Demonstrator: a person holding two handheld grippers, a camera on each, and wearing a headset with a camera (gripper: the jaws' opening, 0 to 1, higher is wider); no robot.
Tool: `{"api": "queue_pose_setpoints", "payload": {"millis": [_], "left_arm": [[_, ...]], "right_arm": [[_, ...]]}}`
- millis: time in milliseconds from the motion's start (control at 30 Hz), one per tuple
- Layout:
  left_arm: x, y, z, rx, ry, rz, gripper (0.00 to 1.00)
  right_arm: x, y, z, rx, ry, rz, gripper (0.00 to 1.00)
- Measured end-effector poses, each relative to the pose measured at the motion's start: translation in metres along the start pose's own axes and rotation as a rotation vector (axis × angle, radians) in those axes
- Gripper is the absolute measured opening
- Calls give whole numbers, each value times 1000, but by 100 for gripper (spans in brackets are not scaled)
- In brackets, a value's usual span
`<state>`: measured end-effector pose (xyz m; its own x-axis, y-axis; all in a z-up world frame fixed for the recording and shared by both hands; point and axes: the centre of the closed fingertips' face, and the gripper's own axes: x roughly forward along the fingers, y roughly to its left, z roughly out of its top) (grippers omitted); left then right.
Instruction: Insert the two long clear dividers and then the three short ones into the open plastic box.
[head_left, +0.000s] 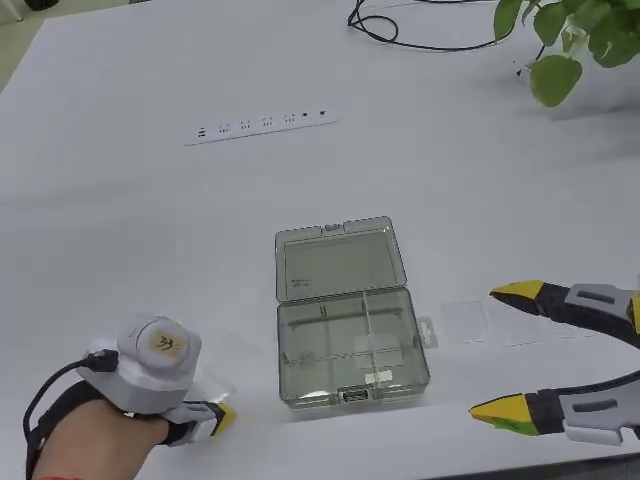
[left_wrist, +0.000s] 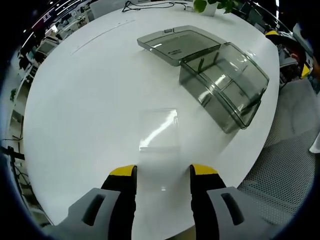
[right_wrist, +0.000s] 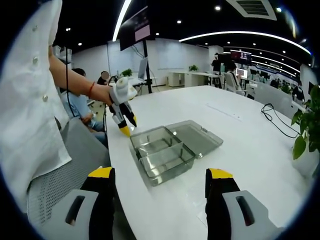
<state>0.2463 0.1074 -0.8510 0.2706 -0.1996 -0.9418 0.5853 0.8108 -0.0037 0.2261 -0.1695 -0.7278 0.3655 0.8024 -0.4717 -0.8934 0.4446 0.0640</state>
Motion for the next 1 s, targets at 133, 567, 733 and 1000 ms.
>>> {"api": "queue_pose_setpoints", "payload": {"millis": [133, 567, 733, 1000], "left_arm": [[1, 1, 1, -2, 5, 1, 34], [0, 4, 1, -47, -7, -22, 31], [0, 3, 1, -54, -10, -30, 31], [-1, 3, 1, -81, -20, -43, 30]], "right_arm": [[0, -1, -1, 1, -4, -2, 74], [2, 3, -4, 10, 13, -6, 74], [3, 6, -3, 12, 14, -9, 74], [4, 9, -2, 16, 20, -7, 74]]}}
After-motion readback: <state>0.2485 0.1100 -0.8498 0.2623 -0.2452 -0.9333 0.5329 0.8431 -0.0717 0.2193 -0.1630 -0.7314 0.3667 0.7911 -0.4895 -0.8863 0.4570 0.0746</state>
